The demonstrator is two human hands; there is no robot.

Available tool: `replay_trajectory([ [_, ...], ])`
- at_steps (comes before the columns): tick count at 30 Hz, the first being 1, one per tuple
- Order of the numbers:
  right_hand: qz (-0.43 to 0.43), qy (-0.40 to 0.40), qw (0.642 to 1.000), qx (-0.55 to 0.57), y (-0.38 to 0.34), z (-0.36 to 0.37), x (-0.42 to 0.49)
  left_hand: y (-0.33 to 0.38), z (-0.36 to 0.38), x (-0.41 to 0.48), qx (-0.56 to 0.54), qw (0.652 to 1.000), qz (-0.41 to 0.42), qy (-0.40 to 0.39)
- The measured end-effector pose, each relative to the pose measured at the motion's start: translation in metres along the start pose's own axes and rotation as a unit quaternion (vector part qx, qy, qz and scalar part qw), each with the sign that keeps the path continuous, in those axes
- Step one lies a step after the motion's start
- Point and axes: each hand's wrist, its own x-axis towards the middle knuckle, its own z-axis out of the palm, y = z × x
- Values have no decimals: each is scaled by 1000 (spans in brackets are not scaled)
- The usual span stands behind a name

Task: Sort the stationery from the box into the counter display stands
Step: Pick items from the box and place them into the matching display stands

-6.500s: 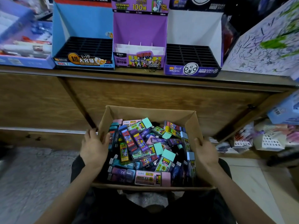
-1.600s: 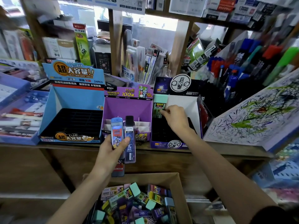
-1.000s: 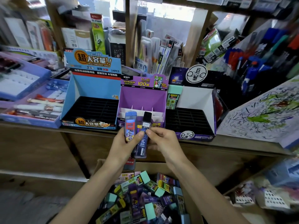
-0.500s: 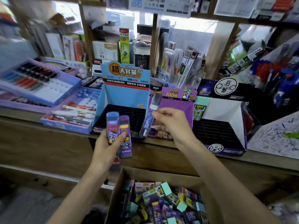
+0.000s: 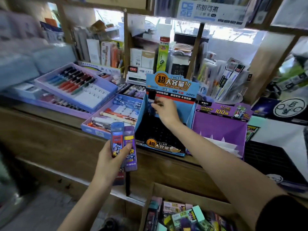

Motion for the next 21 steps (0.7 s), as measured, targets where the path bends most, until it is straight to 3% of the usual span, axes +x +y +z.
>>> replay_trajectory([
  [3,-12,-10,999,-31,4,5,1,-5,-1,0,-4,1000,-6,-8],
  [10,76,-22,997,-4,16,8,5,-8,1,0,-5,1000,-12,-17],
  [17,41,-53,968,-242,7,2,1,-4,9,-4,-7,1000,-18,-24],
  [21,7,-56,986,-155,-6,-18,-29,1,18,-10,-16,999,-26,-33],
])
